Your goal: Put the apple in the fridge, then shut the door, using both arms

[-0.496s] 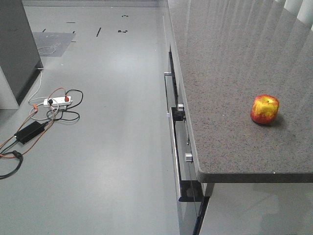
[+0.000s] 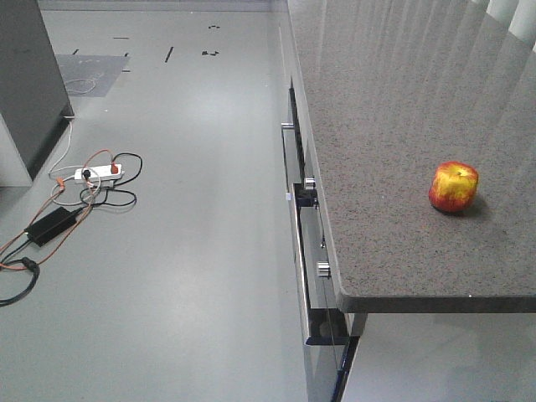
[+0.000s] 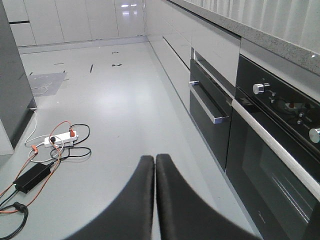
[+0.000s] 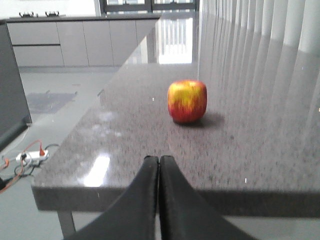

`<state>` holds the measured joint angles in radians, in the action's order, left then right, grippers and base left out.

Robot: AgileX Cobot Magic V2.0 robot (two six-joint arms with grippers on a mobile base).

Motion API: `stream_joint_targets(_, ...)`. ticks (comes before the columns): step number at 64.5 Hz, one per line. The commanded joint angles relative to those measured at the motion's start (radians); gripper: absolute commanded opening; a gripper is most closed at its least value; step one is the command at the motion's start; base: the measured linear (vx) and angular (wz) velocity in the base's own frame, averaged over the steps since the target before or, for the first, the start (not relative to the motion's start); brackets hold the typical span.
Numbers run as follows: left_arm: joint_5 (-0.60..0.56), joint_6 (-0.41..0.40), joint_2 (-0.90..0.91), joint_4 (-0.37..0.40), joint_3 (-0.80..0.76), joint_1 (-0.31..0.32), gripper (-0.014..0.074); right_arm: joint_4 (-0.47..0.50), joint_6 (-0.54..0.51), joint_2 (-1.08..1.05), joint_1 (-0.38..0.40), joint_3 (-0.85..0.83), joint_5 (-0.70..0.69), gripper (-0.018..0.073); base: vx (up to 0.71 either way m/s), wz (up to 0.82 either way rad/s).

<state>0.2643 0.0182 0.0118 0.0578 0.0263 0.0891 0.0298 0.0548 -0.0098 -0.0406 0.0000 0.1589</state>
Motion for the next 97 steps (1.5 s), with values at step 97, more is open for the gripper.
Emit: stream_joint_targets(97,-0.071,-0.007,0.014,0.006,0.019,0.005,-0.0005,-0.012,-0.001,0.777,-0.002,-0.546,-0.016,0.0102,0.00,0.00)
